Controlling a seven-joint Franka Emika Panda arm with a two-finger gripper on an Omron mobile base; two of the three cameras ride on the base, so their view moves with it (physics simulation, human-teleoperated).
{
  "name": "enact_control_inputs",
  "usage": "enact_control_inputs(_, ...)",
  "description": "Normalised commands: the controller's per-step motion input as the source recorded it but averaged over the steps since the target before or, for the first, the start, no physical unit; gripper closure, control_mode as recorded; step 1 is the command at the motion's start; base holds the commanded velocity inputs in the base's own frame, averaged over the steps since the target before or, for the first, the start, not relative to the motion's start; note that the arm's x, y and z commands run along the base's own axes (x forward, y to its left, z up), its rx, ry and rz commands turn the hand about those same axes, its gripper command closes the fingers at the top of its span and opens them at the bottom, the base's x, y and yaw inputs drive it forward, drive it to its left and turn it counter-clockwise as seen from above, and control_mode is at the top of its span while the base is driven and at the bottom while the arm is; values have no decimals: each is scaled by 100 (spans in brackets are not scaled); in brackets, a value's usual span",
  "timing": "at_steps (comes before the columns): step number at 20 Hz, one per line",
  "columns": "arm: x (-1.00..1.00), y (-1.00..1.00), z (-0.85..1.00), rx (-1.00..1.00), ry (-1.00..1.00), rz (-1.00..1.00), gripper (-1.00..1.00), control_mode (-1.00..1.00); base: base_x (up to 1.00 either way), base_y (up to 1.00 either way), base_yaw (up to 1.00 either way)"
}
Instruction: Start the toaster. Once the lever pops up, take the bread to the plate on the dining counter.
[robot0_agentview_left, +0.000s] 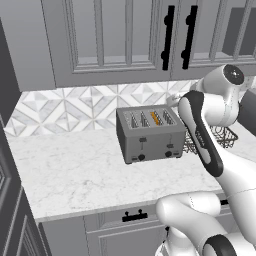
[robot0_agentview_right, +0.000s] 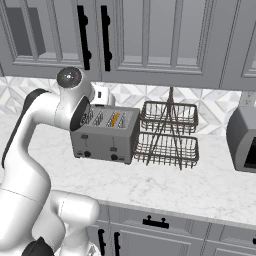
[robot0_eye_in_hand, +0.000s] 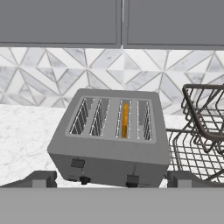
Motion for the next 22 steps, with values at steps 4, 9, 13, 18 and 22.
enact_control_inputs(4,0,0,0,0,0,0,-100,-100,0,0,0)
enact_control_inputs(9,0,0,0,0,0,0,-100,-100,0,0,0)
enact_control_inputs(13,0,0,0,0,0,0,-100,-100,0,0,0)
enact_control_inputs(18,0,0,0,0,0,0,-100,-100,0,0,0)
enact_control_inputs(22,0,0,0,0,0,0,-100,-100,0,0,0)
